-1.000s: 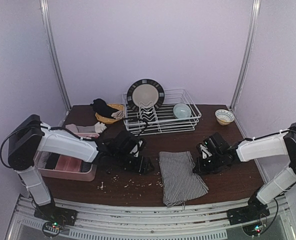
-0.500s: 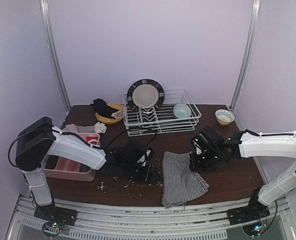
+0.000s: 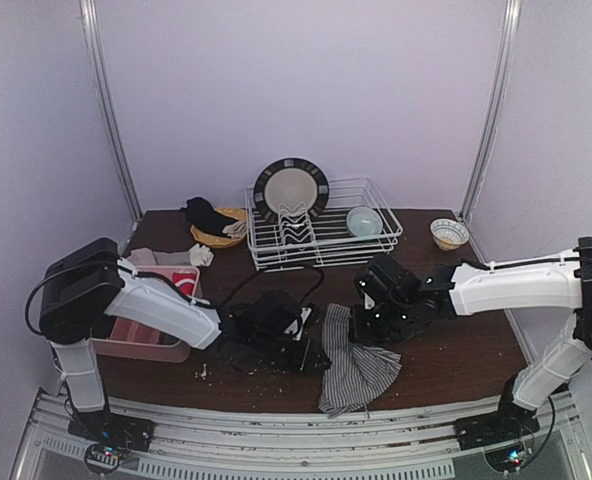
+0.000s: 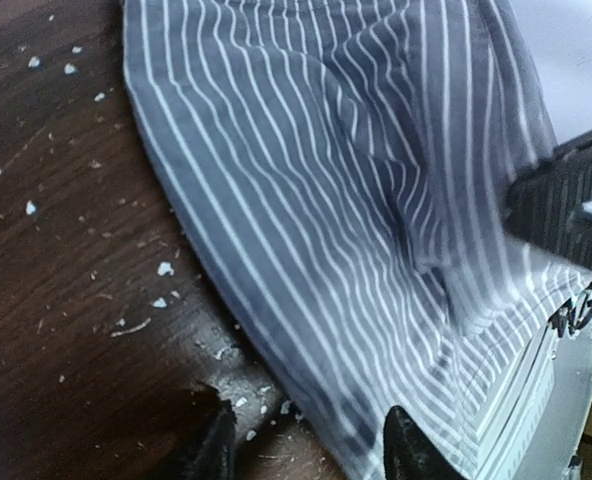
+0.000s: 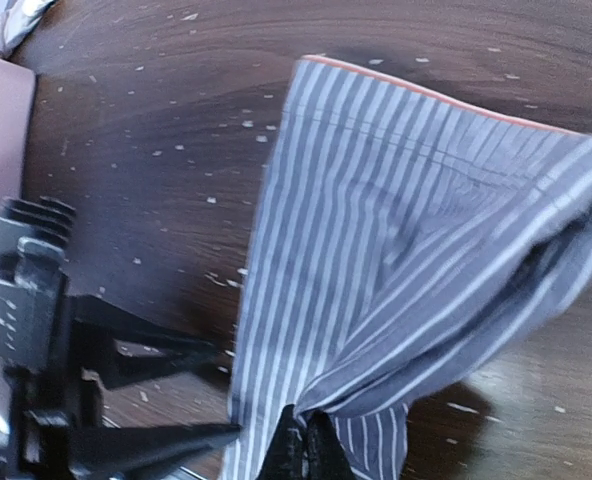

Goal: Roll the underwear
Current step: Pick up the underwear from the center of the board, then fold the underwear at the center of the board.

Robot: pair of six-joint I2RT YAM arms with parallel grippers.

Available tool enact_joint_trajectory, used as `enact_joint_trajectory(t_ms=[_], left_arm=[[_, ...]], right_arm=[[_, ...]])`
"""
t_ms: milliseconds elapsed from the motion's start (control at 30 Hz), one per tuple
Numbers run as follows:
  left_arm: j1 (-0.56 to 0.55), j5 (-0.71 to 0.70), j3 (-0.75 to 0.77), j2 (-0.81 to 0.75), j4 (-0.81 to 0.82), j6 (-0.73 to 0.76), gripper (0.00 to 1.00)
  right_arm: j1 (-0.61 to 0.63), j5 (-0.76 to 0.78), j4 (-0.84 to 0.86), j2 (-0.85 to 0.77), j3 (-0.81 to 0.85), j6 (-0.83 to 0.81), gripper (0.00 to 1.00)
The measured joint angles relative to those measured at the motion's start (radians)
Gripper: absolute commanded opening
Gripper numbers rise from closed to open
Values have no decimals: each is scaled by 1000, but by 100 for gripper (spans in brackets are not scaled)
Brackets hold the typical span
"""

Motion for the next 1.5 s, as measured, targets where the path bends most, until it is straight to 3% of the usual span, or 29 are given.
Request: enact_joint_trajectory(t_ms=[333,667,1000,1033,1233,1367,1500], left_arm=[[-2,6,-17,10,23,-24,19],[-3,16,-40,16,53,-34,0],[-11,21,-55,26,106,-41,0],[-11,21,-60,25,114,-42,1],[-15,21,-104,6,164,-52,20],[-18,20,-151,-40,163,-53,29],[-22,7,-205,-111,124,-51,31]], right_arm=[[19,-73,133,170,29,85,0],[34,-68,146,158,57,112,0],[53,-78,185,258,114,146,0],[53,-83,186,275,114,150,6],[54,-121,219,296,109,155,27],[59,-136,233,296,108,142,32],[63,-139,238,296,106,129,31]])
